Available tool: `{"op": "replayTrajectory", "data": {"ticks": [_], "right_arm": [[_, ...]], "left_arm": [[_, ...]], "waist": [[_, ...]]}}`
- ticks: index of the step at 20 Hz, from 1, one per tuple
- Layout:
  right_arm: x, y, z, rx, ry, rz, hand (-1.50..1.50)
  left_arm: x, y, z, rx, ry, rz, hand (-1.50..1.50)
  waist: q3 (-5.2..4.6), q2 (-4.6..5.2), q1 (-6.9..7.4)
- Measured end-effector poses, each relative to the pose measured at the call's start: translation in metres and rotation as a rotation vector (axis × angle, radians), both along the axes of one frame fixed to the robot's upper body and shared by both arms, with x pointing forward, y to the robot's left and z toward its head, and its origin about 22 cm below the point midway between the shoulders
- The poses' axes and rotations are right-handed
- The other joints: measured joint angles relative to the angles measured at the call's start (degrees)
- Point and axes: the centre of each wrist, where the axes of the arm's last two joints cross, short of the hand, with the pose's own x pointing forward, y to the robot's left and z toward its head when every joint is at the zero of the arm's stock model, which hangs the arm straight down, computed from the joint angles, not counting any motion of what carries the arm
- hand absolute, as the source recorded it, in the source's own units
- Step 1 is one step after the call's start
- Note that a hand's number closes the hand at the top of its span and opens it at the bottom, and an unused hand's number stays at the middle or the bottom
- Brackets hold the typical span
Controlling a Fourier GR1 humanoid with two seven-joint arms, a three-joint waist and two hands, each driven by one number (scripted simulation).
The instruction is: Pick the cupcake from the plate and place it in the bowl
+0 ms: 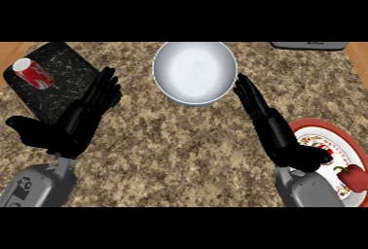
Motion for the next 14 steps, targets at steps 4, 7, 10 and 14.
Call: {"op": "replayTrajectory", "data": {"ticks": [4,7,10,14], "right_arm": [[0.000,-0.044,-0.016,-0.013,0.073,-0.185,1.50],[-0.004,-0.099,-0.023,-0.157,0.098,-0.366,1.50],[-0.018,-0.141,-0.037,-0.324,0.069,-0.568,-1.50],[-0.046,-0.151,-0.062,-0.342,-0.028,-0.675,-1.50]], "left_arm": [[0.000,0.024,-0.006,0.051,0.042,0.066,0.00],[0.000,0.043,-0.008,0.109,0.085,0.126,0.00],[-0.002,0.058,-0.016,0.131,0.143,0.151,0.00],[-0.006,0.071,-0.019,0.145,0.184,0.150,0.00]], "waist": [[0.77,-0.60,-1.28],[0.59,-0.62,-2.37],[0.82,-0.66,-2.97],[1.10,-0.94,-2.45]]}}
